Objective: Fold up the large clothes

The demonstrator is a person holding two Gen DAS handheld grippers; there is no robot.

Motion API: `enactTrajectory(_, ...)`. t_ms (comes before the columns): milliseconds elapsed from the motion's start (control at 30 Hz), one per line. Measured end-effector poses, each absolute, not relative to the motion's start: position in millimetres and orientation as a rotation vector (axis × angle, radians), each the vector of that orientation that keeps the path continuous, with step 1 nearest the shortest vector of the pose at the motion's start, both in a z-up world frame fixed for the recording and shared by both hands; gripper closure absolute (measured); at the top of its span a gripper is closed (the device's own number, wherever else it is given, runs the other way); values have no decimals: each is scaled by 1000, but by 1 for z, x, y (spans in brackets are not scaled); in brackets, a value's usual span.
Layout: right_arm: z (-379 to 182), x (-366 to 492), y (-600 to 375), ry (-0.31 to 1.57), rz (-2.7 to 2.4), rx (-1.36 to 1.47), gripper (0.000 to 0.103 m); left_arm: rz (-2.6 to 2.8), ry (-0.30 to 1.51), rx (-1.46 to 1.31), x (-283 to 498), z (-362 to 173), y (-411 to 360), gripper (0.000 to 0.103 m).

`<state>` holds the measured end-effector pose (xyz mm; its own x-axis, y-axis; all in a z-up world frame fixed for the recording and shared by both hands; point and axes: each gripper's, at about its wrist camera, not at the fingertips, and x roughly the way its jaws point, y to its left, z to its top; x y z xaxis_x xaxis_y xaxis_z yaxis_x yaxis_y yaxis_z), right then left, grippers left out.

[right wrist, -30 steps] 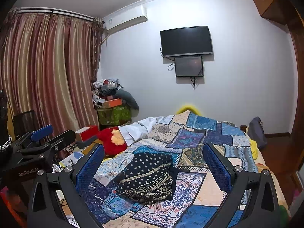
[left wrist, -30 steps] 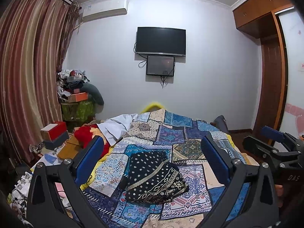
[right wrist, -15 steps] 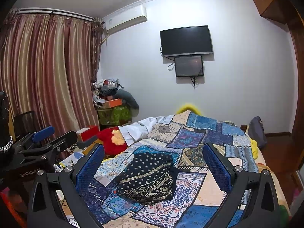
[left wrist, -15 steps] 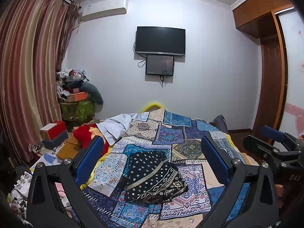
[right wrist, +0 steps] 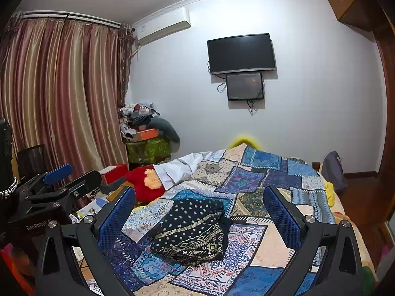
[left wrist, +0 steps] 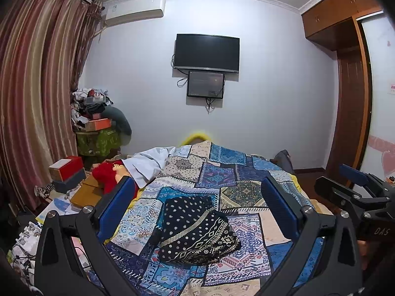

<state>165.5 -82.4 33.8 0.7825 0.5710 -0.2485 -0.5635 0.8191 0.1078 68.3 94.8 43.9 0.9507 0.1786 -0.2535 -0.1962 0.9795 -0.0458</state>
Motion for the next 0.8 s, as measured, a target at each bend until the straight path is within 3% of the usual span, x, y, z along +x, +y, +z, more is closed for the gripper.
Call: enactTrajectory(800,30,165,-82,285,601,32,0,125,261,-92,68,42,95,0)
